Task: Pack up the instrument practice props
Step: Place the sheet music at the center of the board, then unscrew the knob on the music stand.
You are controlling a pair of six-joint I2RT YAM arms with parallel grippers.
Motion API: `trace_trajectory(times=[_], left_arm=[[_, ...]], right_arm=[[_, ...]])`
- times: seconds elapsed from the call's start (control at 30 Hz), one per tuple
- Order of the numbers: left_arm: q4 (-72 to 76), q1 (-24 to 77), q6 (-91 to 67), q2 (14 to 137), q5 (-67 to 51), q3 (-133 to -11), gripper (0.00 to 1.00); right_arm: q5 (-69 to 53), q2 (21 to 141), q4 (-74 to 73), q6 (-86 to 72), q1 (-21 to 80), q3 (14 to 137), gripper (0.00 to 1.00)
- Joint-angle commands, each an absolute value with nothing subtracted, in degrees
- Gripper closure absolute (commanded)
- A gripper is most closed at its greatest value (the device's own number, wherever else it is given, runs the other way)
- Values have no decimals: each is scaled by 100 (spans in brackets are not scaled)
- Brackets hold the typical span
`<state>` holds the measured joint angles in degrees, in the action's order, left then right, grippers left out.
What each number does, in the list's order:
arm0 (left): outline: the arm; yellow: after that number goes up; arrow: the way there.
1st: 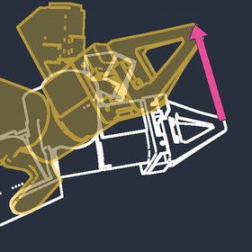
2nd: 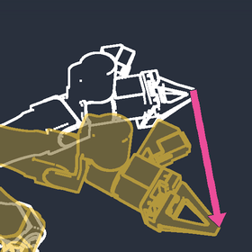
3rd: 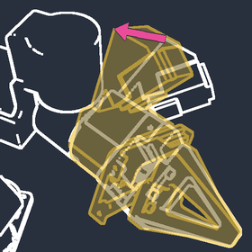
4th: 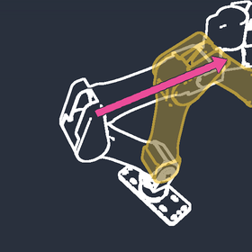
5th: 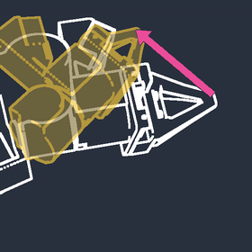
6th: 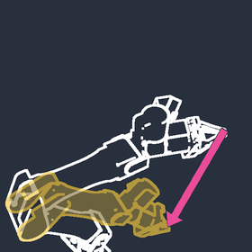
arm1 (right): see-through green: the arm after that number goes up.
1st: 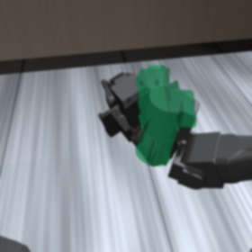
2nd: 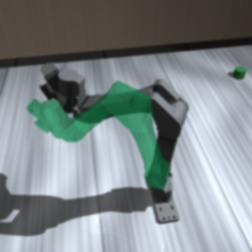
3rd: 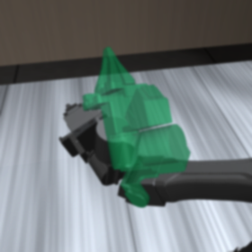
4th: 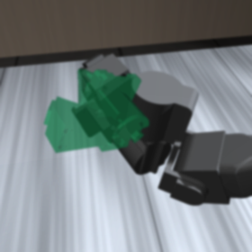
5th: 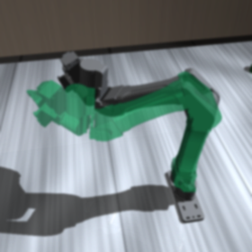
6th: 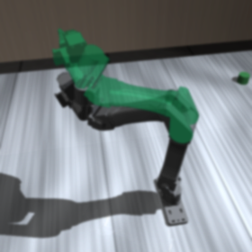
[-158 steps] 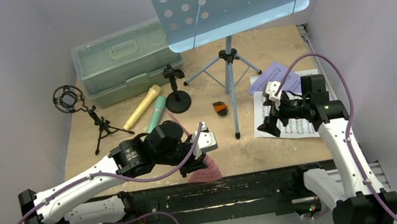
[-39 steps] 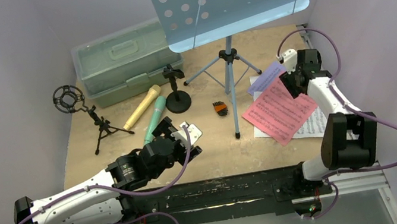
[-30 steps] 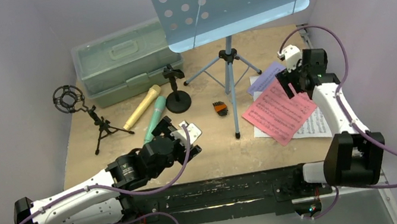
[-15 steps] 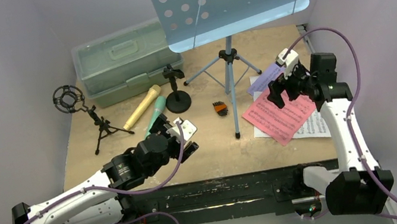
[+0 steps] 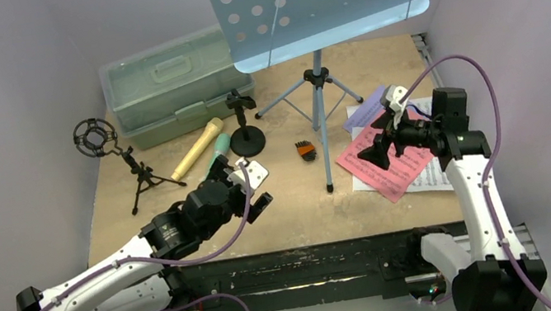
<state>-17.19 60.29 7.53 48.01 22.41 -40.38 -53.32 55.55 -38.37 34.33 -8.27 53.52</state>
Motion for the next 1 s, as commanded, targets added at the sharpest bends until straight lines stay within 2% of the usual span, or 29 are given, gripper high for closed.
trace_trajectory(times=[0.0,0.37,0.53,0.73,0.8,0.87,0.97], left_arm=[[-1448,5711,449,4740,1768,-4069,0],[-1085,5364,-317,4465,1053,-4118,0],[15,5361,-709,4593,457,-4111,0],[1582,5362,-1031,5241,291,-4119,0],[1744,5361,-1107,5504,285,-4173,0],[1722,5361,-1170,5666,277,-4221,0],[1369,5361,-1191,5764,337,-4258,0]], right_arm=[[-6051,5282,-3655,3699,-844,5068,1],[-6356,4978,-3489,3850,-844,4677,1],[-6553,4938,-3491,3945,-842,4574,1],[-6637,4768,-3396,4037,-843,4521,1],[-6499,4732,-2682,3051,-844,4384,1],[-6146,4720,-1231,1110,-843,4114,1],[-5397,4773,114,-1140,-837,3840,1]])
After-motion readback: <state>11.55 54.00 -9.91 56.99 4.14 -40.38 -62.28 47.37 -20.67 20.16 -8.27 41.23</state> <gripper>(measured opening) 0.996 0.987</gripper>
